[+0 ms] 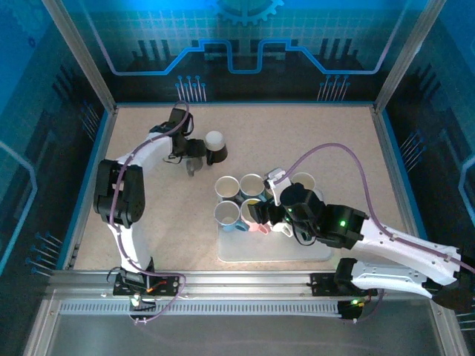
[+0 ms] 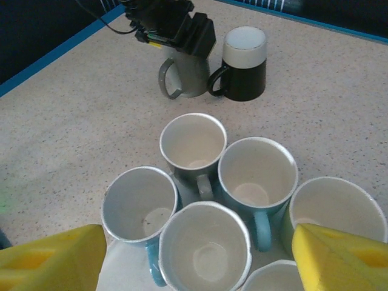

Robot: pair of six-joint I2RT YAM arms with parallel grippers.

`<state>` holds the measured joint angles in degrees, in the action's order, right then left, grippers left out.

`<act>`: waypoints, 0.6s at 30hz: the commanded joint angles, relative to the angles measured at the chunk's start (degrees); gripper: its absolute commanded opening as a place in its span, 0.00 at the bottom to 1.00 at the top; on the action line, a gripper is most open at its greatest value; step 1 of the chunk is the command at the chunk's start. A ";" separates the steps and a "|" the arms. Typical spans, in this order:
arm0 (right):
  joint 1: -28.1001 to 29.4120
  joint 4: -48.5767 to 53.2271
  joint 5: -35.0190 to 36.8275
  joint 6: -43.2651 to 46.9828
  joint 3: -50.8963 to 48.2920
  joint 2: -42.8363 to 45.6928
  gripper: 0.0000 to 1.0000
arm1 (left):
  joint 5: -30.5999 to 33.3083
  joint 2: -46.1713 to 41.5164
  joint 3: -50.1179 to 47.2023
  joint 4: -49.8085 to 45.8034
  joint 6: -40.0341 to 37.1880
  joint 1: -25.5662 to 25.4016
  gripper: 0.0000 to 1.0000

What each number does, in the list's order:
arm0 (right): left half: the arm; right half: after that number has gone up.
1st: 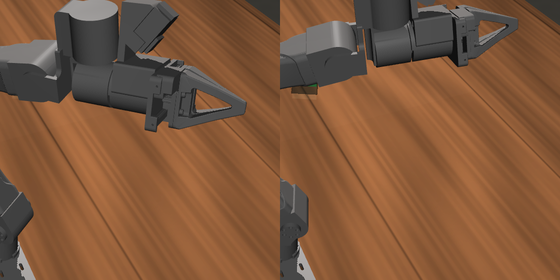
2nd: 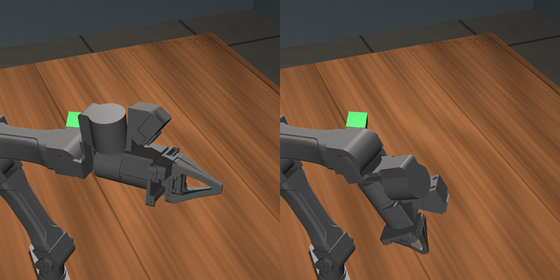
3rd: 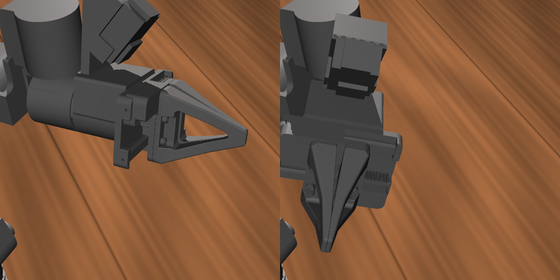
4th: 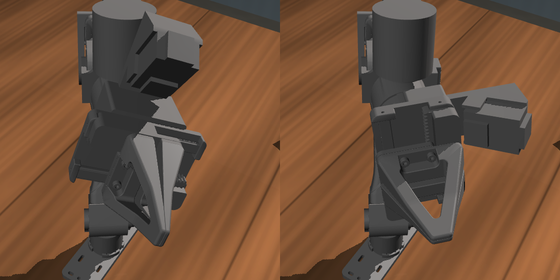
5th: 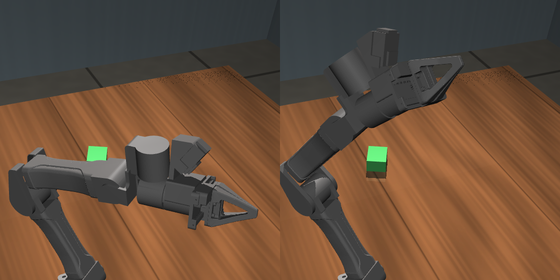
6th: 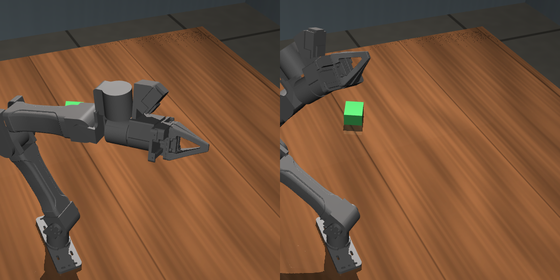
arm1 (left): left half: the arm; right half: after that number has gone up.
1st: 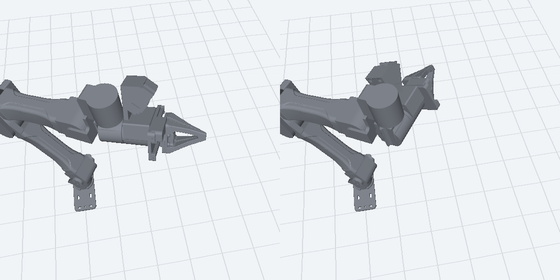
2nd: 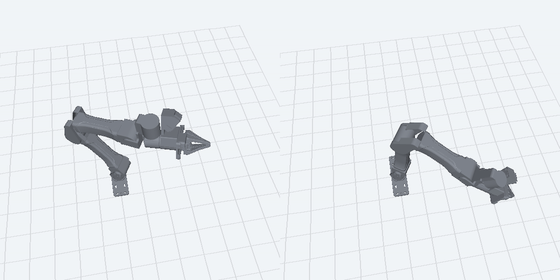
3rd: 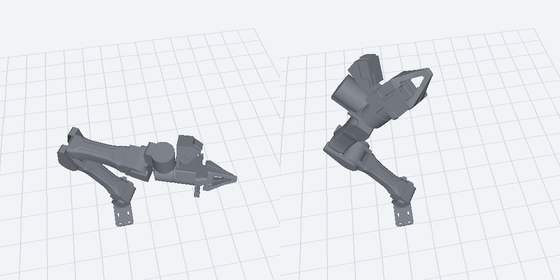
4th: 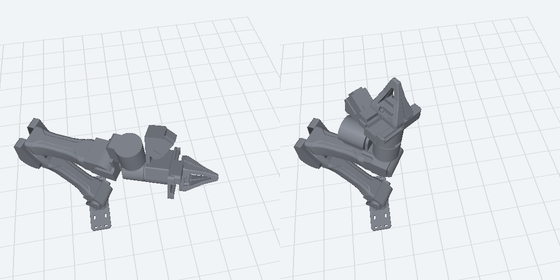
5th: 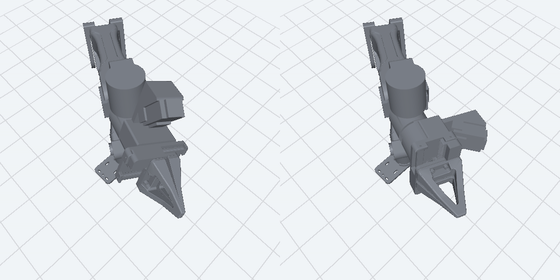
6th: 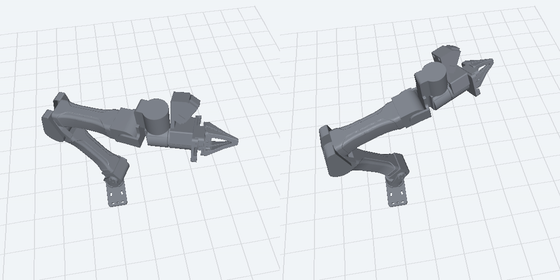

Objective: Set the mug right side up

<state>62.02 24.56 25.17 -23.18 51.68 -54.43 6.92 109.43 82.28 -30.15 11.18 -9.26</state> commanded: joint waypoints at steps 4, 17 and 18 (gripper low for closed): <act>-0.85 -1.84 -2.04 -1.34 0.00 0.26 0.80 | 0.74 -1.96 -1.76 0.15 -0.09 0.82 0.58; -0.23 -4.62 -4.18 -2.01 0.06 0.06 0.80 | -12.45 -39.32 -18.07 12.20 12.29 1.26 0.54; -0.36 -5.72 -5.69 -1.50 -0.32 0.25 0.80 | -14.50 -43.50 -20.59 14.63 14.18 1.22 0.54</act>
<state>61.80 23.46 22.39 -24.56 51.79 -55.20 0.69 75.50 65.25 -25.56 19.62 -8.29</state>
